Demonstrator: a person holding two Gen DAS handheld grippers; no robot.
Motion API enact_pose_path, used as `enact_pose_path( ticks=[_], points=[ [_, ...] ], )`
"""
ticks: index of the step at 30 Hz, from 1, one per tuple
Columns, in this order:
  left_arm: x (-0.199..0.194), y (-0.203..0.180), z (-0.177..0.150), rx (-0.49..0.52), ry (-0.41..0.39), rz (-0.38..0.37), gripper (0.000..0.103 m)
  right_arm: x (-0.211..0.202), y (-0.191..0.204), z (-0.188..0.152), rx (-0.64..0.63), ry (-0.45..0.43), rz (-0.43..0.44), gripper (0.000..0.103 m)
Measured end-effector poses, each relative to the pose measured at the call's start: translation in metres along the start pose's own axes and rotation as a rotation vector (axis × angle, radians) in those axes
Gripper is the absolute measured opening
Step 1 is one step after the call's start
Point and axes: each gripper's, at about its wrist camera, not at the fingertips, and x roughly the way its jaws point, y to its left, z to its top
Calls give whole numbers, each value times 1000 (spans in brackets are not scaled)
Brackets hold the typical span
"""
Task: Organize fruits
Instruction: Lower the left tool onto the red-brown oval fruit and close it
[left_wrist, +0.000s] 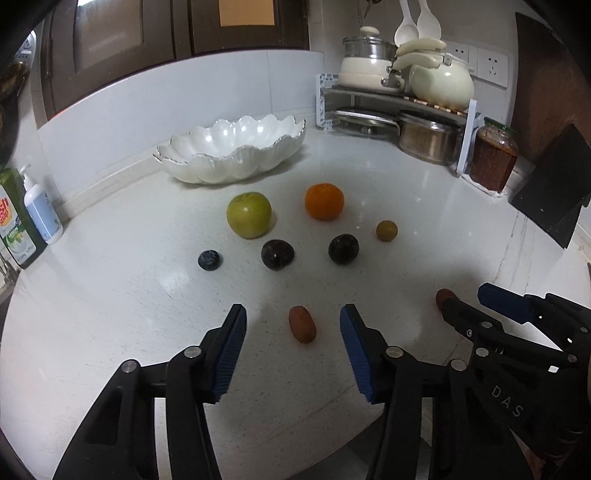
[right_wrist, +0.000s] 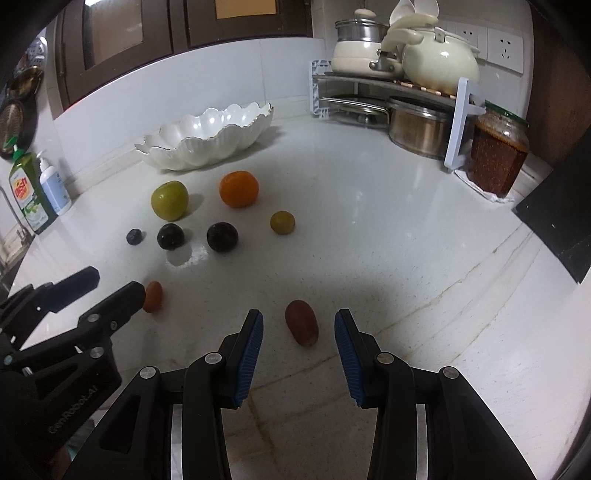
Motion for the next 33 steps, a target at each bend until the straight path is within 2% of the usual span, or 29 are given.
enact_pose_path(
  ticks=[15,21,26,33],
  points=[
    [28,-4,-7,-22,61,-4,34,21,-5,-1,22,43,16,41],
    [35,-1,-6,-40,83,-9,27,24,-5,1,17,53,4,34],
    [37,0,-6,-45,87,-23,20,25,-2,2,-5,56,-18,22],
    [34,2,-6,-47,86,-38,17,26,-1,4,0,59,-13,19]
  ],
)
